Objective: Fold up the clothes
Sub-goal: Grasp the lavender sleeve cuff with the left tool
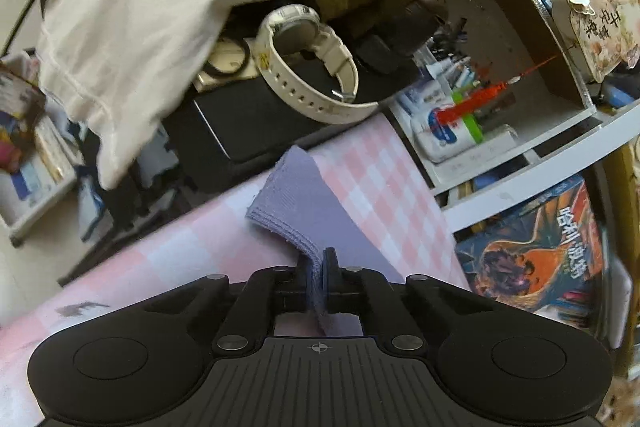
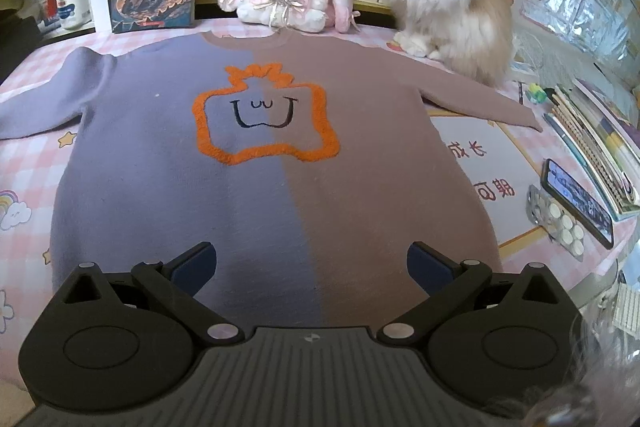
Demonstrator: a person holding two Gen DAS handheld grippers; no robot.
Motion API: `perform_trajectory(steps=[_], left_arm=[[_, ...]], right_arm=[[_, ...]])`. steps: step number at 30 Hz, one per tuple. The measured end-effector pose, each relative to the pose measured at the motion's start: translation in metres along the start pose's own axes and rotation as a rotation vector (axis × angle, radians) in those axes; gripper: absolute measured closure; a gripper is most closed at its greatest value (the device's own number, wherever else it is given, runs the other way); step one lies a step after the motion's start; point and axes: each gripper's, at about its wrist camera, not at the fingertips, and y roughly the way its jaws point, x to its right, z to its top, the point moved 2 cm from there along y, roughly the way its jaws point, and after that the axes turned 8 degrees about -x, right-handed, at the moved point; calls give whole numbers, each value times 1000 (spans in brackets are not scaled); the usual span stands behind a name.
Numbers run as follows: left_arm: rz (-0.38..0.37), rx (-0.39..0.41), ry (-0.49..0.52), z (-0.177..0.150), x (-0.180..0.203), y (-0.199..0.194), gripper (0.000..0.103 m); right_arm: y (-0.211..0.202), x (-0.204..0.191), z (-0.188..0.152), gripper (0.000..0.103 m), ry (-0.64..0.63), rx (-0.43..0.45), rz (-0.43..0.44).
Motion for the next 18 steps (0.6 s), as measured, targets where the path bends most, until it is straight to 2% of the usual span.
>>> perform_trajectory(steps=[3, 8, 15, 18], left_arm=[[-28, 37, 77, -8, 21, -12, 100], [-105, 68, 242, -34, 78, -33, 100], [-217, 75, 406, -98, 179, -45, 100], [-251, 61, 453, -134, 225, -35, 100]], right_arm=[[1, 7, 1, 0, -3, 13, 11], [8, 23, 6, 0, -4, 27, 47], [24, 56, 18, 0, -77, 52, 131], [34, 73, 23, 1, -128, 46, 186]])
